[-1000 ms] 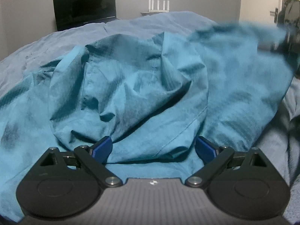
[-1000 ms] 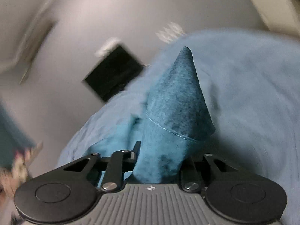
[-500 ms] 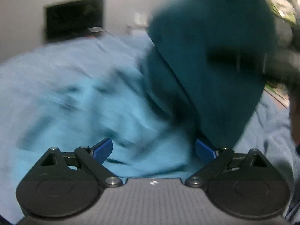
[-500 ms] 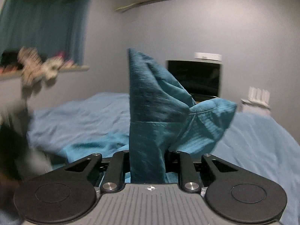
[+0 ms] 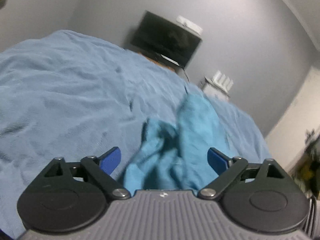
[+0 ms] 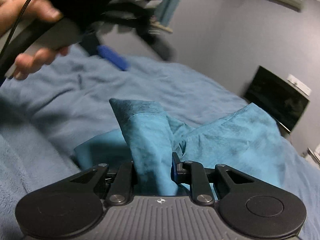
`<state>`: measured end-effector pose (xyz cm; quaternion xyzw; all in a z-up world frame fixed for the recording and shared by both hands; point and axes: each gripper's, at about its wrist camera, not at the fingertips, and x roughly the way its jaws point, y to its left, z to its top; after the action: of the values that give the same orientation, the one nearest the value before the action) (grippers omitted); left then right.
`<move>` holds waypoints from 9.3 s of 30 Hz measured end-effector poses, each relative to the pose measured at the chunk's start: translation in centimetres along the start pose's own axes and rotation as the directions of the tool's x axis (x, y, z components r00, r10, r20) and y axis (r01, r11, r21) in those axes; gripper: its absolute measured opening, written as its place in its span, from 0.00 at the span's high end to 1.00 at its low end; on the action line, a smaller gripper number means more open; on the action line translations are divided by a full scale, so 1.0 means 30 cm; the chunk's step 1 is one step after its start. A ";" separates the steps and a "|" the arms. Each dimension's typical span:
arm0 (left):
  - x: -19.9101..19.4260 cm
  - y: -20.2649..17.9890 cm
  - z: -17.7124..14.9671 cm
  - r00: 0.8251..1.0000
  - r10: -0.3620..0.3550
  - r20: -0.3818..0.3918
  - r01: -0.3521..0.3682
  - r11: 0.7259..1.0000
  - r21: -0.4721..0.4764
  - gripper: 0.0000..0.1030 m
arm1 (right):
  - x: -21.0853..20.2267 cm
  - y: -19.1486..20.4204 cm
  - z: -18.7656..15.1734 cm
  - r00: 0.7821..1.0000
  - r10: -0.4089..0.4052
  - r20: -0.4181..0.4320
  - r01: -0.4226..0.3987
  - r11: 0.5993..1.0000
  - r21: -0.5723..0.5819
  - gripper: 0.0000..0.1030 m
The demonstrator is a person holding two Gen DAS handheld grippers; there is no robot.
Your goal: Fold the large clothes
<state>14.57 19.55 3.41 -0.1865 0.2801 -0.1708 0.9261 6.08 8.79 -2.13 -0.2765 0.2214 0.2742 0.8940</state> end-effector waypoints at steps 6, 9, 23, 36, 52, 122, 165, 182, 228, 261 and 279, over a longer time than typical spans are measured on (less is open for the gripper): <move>0.167 0.034 -0.063 0.986 -0.048 -0.162 0.046 0.999 -0.020 0.26 | 0.106 0.024 -0.028 0.998 0.067 0.015 -0.068 0.998 0.013 0.79; 0.233 0.048 -0.088 0.973 0.007 -0.229 -0.011 1.000 -0.019 0.27 | 0.113 0.012 -0.044 0.997 0.069 0.031 -0.069 0.997 0.020 0.78; 0.283 0.038 -0.102 0.950 0.048 -0.309 -0.044 0.999 0.022 0.76 | -0.182 -0.185 -0.121 0.984 0.165 0.070 -0.176 0.957 0.230 0.41; 0.134 0.014 -0.037 0.985 -0.095 -0.141 0.096 0.995 0.001 0.52 | -0.259 -0.687 -0.453 0.994 -0.070 -0.087 0.111 0.715 0.690 0.61; 0.199 -0.042 -0.139 0.916 -0.097 -0.390 0.117 0.993 0.026 0.34 | -0.121 -0.744 -0.448 0.998 -0.042 -0.052 0.067 0.650 0.757 0.62; 0.151 0.061 -0.175 0.873 -0.114 -0.475 0.157 0.986 0.052 0.95 | 0.341 -0.903 -0.118 0.974 -0.190 -0.126 0.225 0.725 0.651 0.54; 0.152 0.027 -0.165 0.869 -0.067 -0.490 0.141 0.983 0.116 0.95 | 0.553 -1.093 -0.561 0.930 0.318 0.185 -0.255 0.191 0.948 0.03; 0.225 0.064 -0.182 0.842 -0.105 -0.529 0.161 0.985 0.062 0.94 | 0.853 -1.128 -0.488 0.904 0.295 0.308 -0.358 0.131 0.925 0.24; 0.548 -0.243 -0.184 0.918 -0.258 -0.302 0.317 0.933 0.167 0.93 | 0.891 -1.541 -0.119 0.793 -0.440 -0.422 0.607 0.498 0.620 0.38; 0.470 -0.259 -0.241 0.969 -0.128 -0.213 0.177 0.956 0.232 0.93 | 0.055 -0.832 -0.467 0.883 -0.353 -0.309 0.467 0.591 0.658 0.30; 0.288 -0.545 -0.559 0.975 0.215 -0.053 -0.157 0.840 0.519 0.06 | -0.010 -0.508 -0.487 0.867 -0.397 -0.300 0.492 0.593 0.637 0.00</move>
<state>8.11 -2.53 -6.27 0.1037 0.2917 -0.1582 0.9376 11.63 -10.92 -7.23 0.0172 0.2877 -0.0798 0.9542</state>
